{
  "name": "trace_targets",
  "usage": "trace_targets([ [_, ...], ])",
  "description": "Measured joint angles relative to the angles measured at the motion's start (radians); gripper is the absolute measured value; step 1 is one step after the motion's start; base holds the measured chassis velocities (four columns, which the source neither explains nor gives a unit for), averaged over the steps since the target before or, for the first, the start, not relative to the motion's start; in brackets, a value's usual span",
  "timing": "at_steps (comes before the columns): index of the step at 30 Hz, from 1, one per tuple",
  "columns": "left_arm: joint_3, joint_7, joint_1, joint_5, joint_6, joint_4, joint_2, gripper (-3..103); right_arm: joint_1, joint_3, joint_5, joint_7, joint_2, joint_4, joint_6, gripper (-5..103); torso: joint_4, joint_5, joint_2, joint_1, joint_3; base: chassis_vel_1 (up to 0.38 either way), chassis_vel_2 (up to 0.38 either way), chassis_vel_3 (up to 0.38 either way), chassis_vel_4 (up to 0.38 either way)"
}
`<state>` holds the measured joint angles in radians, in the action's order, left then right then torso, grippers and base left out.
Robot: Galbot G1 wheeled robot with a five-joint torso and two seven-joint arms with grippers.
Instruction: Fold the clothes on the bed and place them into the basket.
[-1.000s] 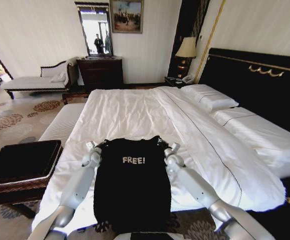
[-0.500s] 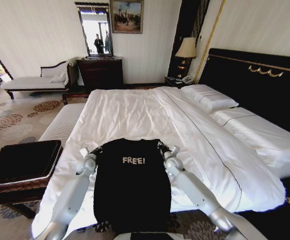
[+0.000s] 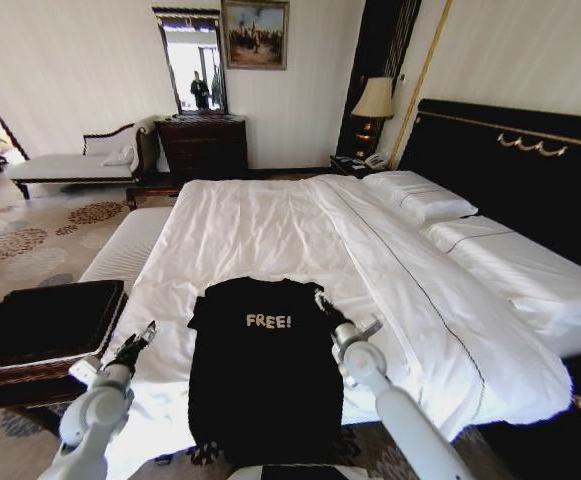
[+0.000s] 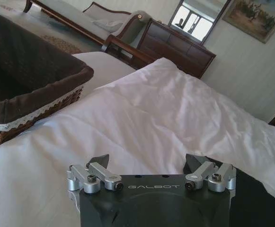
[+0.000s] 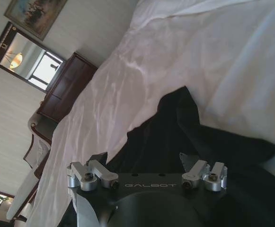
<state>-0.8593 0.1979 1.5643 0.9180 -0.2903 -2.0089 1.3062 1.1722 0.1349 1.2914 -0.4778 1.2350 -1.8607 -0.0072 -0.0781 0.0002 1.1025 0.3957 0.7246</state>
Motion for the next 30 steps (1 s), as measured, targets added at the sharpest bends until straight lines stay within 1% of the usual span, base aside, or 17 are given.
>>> trace_targets([
  [1, 0.000, -0.009, 0.005, -0.016, 0.008, -0.010, 0.014, 93, 0.009, -0.001, 0.001, -0.011, 0.010, -0.001, -0.002, 89, 0.0000, -0.0002, 0.000, 0.000, 0.000, 0.000, 0.000, 0.000, 0.000],
  [2, 0.001, -0.021, 0.009, -0.041, 0.019, -0.023, 0.034, 97, 0.019, -0.002, 0.002, -0.023, 0.021, -0.002, -0.004, 94, 0.0001, -0.0001, 0.000, 0.000, 0.000, 0.000, 0.000, 0.000, 0.000],
  [4, 0.003, -0.027, 0.011, -0.055, 0.024, -0.031, 0.044, 99, 0.026, -0.002, 0.002, -0.030, 0.027, -0.005, -0.004, 94, 0.0001, -0.0002, 0.000, 0.000, 0.000, 0.000, 0.000, 0.000, 0.000],
  [5, 0.008, -0.033, 0.013, -0.074, 0.029, -0.046, 0.063, 100, 0.038, -0.002, 0.002, -0.039, 0.039, -0.013, -0.004, 97, 0.0001, -0.0002, 0.000, 0.000, 0.000, 0.000, 0.000, 0.000, 0.000],
  [6, 0.011, -0.033, 0.013, -0.082, 0.031, -0.055, 0.072, 100, 0.047, -0.003, 0.004, -0.047, 0.048, -0.022, -0.004, 99, 0.0000, -0.0002, 0.000, 0.000, 0.000, 0.000, 0.000, 0.000, 0.000],
  [9, 0.014, -0.032, 0.011, -0.090, 0.031, -0.061, 0.084, 100, 0.058, -0.004, 0.009, -0.055, 0.061, -0.038, -0.003, 100, 0.0002, -0.0002, 0.000, 0.000, 0.000, 0.000, 0.000, 0.000, 0.000],
  [10, 0.016, -0.028, 0.009, -0.097, 0.032, -0.061, 0.091, 100, 0.068, -0.005, 0.009, -0.057, 0.075, -0.043, -0.002, 100, 0.0001, -0.0002, 0.000, 0.000, 0.000, 0.000, 0.000, 0.000, 0.000],
  [14, 0.023, -0.023, 0.014, -0.113, 0.035, -0.062, 0.090, 100, 0.065, -0.003, 0.004, -0.042, 0.099, -0.020, 0.008, 100, 0.0002, -0.0003, 0.000, 0.000, 0.000, 0.000, 0.000, 0.000, 0.000],
  [15, 0.027, -0.023, 0.018, -0.118, 0.035, -0.063, 0.087, 100, 0.060, -0.001, 0.006, -0.038, 0.106, -0.010, 0.011, 103, 0.0002, -0.0003, 0.000, 0.000, 0.000, 0.000, 0.000, 0.000, 0.000],
  [16, 0.032, -0.022, 0.022, -0.128, 0.036, -0.067, 0.084, 100, 0.049, 0.005, 0.012, -0.036, 0.116, 0.005, 0.014, 100, 0.0003, -0.0002, 0.000, 0.000, 0.000, 0.000, 0.000, 0.000, 0.000],
  [17, 0.033, -0.021, 0.024, -0.132, 0.037, -0.070, 0.084, 100, 0.042, 0.009, 0.018, -0.036, 0.124, 0.015, 0.015, 100, 0.0004, -0.0002, 0.000, 0.000, 0.000, 0.000, 0.000, 0.000, 0.000],
  [19, 0.034, -0.018, 0.026, -0.133, 0.037, -0.077, 0.084, 100, 0.031, 0.016, 0.028, -0.035, 0.136, 0.030, 0.018, 90, 0.0003, -0.0003, 0.000, 0.001, 0.000, 0.000, 0.000, 0.000, 0.000],
  [20, 0.034, -0.018, 0.026, -0.133, 0.037, -0.077, 0.084, 100, 0.031, 0.016, 0.028, -0.035, 0.136, 0.030, 0.018, 90, 0.0003, -0.0003, 0.000, 0.001, 0.000, 0.000, 0.000, 0.000, 0.000],
  [23, 0.029, -0.013, 0.029, -0.131, 0.036, -0.086, 0.084, 100, 0.017, 0.026, 0.033, -0.036, 0.152, 0.048, 0.020, 74, 0.0003, -0.0002, 0.000, 0.001, 0.000, 0.000, 0.000, 0.000, 0.000],
  [25, 0.026, -0.012, 0.031, -0.130, 0.036, -0.086, 0.082, 100, 0.017, 0.028, 0.033, -0.036, 0.155, 0.050, 0.020, 74, 0.0003, -0.0003, 0.000, 0.001, 0.000, 0.000, 0.000, 0.000, 0.000],
  [29, 0.013, -0.011, 0.034, -0.122, 0.036, -0.087, 0.075, 100, 0.032, 0.023, 0.028, -0.040, 0.163, 0.046, 0.020, 52, 0.0002, -0.0003, 0.000, 0.001, 0.000, 0.000, 0.000, 0.000, 0.000],
  [30, 0.013, -0.011, 0.034, -0.122, 0.036, -0.087, 0.075, 100, 0.032, 0.023, 0.028, -0.040, 0.163, 0.046, 0.020, 52, 0.0002, -0.0003, 0.000, 0.001, 0.000, 0.000, 0.000, 0.000, 0.000],
])
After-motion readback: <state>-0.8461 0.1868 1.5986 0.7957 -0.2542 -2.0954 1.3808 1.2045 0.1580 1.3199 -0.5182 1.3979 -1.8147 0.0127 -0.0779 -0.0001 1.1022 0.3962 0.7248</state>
